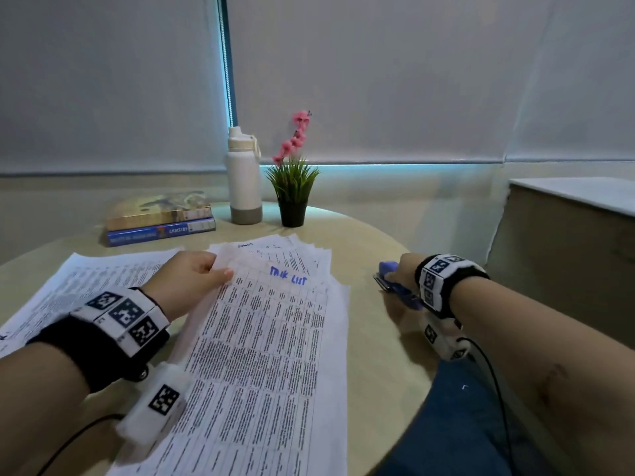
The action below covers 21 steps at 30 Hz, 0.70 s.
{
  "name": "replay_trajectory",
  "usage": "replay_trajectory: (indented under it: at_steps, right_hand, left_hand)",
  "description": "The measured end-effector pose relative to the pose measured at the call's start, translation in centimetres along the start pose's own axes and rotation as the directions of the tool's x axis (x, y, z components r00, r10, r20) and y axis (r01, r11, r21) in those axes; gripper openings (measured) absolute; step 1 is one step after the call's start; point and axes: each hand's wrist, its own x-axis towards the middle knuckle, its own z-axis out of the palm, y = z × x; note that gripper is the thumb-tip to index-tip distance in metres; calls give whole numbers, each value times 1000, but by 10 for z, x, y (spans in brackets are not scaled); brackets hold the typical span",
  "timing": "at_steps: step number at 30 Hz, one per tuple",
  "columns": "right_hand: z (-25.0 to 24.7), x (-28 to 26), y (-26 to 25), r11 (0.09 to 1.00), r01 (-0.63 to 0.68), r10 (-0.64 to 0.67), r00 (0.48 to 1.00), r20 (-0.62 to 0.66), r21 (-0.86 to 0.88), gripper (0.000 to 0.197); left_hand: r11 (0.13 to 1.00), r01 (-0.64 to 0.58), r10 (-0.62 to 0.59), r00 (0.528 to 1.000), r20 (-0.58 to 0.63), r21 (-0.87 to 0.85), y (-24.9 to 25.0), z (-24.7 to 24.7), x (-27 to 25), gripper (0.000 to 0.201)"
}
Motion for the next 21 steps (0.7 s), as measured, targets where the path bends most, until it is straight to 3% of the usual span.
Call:
replay_trajectory:
  at_steps: [2, 4, 6, 7, 8, 9, 10, 11, 12, 13, 15, 18, 21]
  right_hand:
    - [2, 0, 2, 999, 35, -35, 999, -7, 14, 27]
    - [3, 2, 6, 994, 2, 1, 999, -32, 110, 36]
    - [1, 5, 11, 944, -19, 72, 986, -150, 328, 43]
    - [-4, 2, 10, 883, 18, 89, 975, -205, 468, 33]
    - [-9, 2, 9, 770, 91, 85, 966, -244, 631, 17]
    - [-18, -5, 4, 580, 157, 70, 968, -241, 799, 6]
    - [-26, -9, 0, 322, 194, 25, 977, -214, 926, 9]
    - [-37, -21, -7, 87, 198, -59, 979, -193, 976, 11]
    - [-44, -29, -15, -93, 195, -148, 967, -207, 976, 12]
    - [-51, -41, -26, -168, 204, -198, 952, -235, 965, 14]
    - [-58, -57, -47, -218, 268, -250, 914, -319, 939, 19]
    - [-63, -79, -81, -157, 397, -287, 858, -426, 904, 37]
    - [-62, -98, -108, -188, 464, -186, 848, -495, 866, 37]
  left_hand:
    - [999, 25, -24, 1000, 20, -23, 0, 2, -1, 14]
    - [999, 23, -22, 999, 23, -30, 2, 2, -3, 15]
    - [999, 17, -16, 1000, 20, -51, 4, 3, -6, 15]
    - [998, 20, -19, 1000, 24, -66, 6, 3, -7, 15]
    - [996, 23, -21, 999, 28, -84, 8, 3, -9, 14]
    - [995, 24, -21, 999, 33, -101, 10, 3, -11, 14]
    - [993, 19, -15, 999, 37, -113, 13, 3, -13, 14]
    - [992, 10, -5, 999, 43, -123, 17, 3, -15, 14]
    - [991, 3, 3, 999, 49, -131, 20, 3, -16, 14]
    - [990, -6, 14, 998, 55, -140, 24, 4, -18, 14]
    - [985, -33, 46, 996, 72, -167, 32, 4, -23, 14]
    - [973, -69, 91, 992, 91, -221, 44, 5, -30, 15]
    - [958, -106, 140, 984, 111, -268, 53, 5, -35, 19]
